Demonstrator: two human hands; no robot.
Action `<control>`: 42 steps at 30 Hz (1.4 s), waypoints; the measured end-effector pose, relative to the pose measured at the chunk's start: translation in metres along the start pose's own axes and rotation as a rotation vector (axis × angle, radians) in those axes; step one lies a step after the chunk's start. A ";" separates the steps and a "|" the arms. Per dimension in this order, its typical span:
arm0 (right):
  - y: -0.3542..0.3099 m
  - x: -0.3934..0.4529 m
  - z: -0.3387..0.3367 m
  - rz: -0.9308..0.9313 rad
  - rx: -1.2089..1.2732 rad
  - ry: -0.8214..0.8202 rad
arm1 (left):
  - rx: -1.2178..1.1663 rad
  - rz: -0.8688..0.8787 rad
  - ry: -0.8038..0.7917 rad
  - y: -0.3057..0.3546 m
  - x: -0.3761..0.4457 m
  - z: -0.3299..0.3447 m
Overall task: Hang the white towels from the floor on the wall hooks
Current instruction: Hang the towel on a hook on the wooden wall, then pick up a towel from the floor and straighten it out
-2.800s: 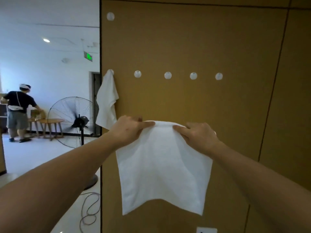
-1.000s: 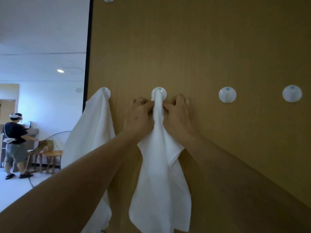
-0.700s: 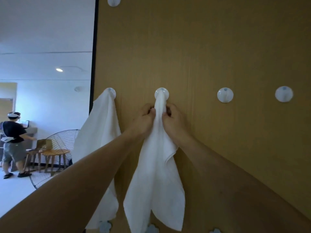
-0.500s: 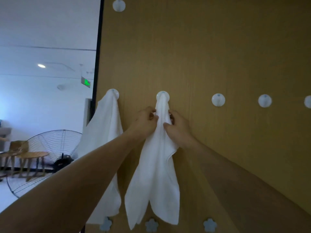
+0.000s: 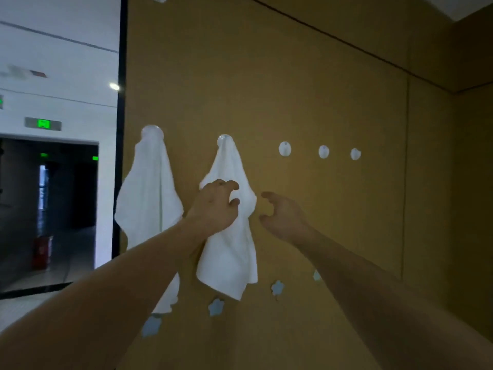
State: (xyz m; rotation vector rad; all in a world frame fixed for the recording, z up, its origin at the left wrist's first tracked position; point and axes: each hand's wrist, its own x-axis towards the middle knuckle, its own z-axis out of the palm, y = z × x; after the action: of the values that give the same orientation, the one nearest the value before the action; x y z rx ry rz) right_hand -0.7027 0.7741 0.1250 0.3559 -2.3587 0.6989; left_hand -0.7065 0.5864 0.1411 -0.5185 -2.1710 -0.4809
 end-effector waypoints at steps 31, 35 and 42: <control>0.094 -0.731 -0.568 1.076 -0.906 0.264 | -0.752 0.901 -0.517 0.806 -0.344 -0.013; 0.074 -0.840 -0.617 1.273 -0.957 0.340 | -0.836 1.092 -0.575 0.909 -0.419 -0.043; 0.046 -0.995 -0.680 1.605 -1.012 0.456 | -0.984 1.379 -0.674 1.056 -0.539 -0.082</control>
State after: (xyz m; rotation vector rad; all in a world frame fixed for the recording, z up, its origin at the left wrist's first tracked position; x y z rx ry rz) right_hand 0.3749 1.2678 -0.0980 -1.9950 -1.7817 0.0252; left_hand 0.1977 1.3268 -0.0734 -2.7058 -1.3761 -0.5470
